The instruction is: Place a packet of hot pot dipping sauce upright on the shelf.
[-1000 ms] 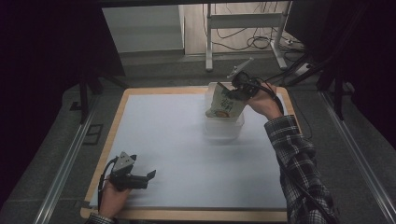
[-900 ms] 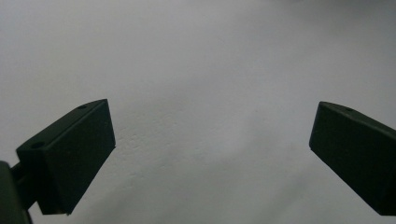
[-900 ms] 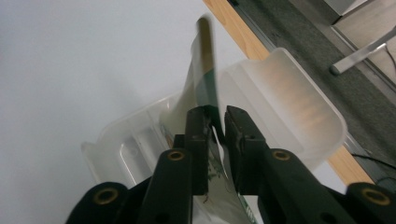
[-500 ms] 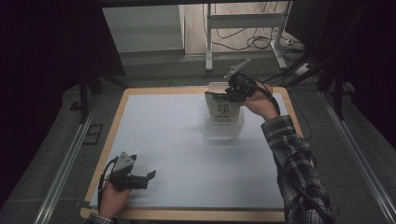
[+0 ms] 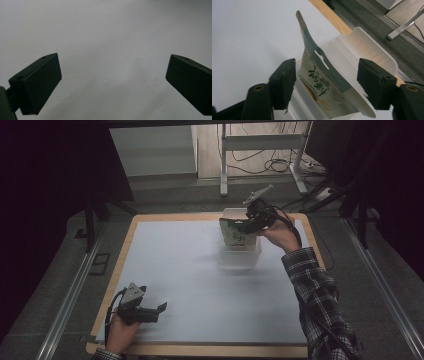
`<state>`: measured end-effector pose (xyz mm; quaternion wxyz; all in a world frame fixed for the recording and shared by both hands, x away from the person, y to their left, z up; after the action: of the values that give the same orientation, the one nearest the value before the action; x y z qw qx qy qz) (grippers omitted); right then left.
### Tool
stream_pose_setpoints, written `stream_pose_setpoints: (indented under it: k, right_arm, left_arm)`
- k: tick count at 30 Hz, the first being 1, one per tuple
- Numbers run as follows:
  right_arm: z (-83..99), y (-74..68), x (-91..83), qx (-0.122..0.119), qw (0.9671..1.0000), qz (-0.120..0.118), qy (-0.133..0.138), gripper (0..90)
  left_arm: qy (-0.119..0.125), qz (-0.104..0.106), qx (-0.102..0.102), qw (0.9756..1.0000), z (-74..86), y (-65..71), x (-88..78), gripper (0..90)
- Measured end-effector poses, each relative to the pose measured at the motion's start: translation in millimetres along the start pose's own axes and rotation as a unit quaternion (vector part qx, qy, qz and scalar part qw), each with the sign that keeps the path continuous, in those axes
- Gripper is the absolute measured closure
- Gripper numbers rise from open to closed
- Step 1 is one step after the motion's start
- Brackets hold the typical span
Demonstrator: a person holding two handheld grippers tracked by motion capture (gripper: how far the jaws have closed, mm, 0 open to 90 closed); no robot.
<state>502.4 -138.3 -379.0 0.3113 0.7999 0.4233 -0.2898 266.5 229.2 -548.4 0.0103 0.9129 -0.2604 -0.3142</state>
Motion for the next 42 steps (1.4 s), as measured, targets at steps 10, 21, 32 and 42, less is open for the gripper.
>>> stream_pose_setpoints:
  k: [10,21,32,42]
  right_arm:
    - [9.7,1.4,-6.3,0.017,0.9998,0.0,0.012,19.2]
    - [19.1,-0.5,-14.4,0.041,0.9985,-0.011,0.033,11.5]
    - [40.6,-6.1,-21.5,0.065,0.9963,-0.013,0.055,6.6]
    - [67.4,-20.8,-33.2,0.079,0.9944,-0.011,0.07,3.4]
  left_arm:
    - [0.001,0.0,-0.001,1.0,-0.1,-0.2,-0.2,0.1]
    - [0.0,-0.001,0.0,1.0,-0.2,0.1,-0.5,0.1]
    - [0.0,-0.001,0.003,1.0,-0.1,0.7,-0.3,0.1]
    - [0.002,-0.002,0.005,1.0,-0.5,1.0,-0.2,0.0]
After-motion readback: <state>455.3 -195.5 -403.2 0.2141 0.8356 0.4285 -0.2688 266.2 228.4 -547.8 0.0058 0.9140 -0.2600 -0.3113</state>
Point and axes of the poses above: each handheld gripper's, and its own axes: x roughly forward along the jaws, z roughly out of its underside, y roughly to its right, the point moved 2 cm from there along x, roughly forward along the jaws, and after that the axes turned 9 degrees about -x, right-handed, at the moved point
